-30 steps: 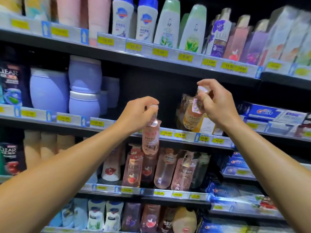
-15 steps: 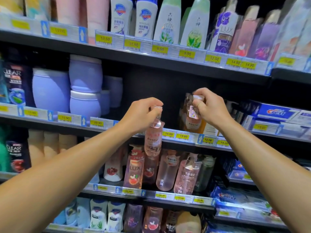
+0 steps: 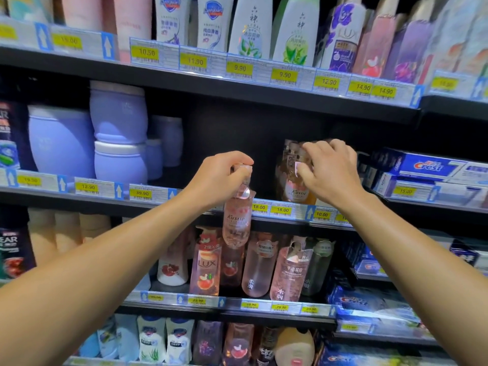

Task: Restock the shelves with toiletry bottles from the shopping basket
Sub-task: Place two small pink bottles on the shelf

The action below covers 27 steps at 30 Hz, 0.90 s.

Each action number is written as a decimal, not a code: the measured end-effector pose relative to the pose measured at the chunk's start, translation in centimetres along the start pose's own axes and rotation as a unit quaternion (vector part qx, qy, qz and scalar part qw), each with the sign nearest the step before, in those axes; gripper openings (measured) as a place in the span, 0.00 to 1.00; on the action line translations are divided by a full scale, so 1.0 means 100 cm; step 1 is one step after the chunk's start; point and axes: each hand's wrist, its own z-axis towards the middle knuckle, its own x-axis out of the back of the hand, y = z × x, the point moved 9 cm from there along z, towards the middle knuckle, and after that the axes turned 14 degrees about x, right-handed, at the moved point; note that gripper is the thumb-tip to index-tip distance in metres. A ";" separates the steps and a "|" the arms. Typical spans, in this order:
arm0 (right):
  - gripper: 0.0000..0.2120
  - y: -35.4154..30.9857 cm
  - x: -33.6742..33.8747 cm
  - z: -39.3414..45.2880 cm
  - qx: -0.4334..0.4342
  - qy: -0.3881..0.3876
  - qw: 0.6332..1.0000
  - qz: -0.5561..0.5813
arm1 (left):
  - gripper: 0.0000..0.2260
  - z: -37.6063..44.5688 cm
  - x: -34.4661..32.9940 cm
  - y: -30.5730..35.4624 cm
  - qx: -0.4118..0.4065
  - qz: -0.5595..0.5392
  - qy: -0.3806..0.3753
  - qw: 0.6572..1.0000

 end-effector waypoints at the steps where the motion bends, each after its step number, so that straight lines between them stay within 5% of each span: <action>1: 0.22 -0.002 -0.002 -0.003 0.013 -0.010 1.000 -0.009 | 0.11 0.001 -0.001 0.000 -0.001 0.000 -0.002 1.000; 5: 0.41 -0.004 -0.015 -0.015 0.032 -0.083 0.994 -0.056 | 0.11 0.003 -0.005 0.001 -0.006 0.003 -0.008 1.000; 8: 0.46 -0.006 -0.020 -0.018 0.042 -0.099 0.987 -0.117 | 0.11 0.004 -0.006 0.002 -0.007 0.005 -0.008 1.000; 27: 0.31 -0.001 -0.042 -0.001 0.033 -0.100 0.975 -0.194 | 0.10 0.006 -0.001 -0.003 0.000 0.008 0.000 1.000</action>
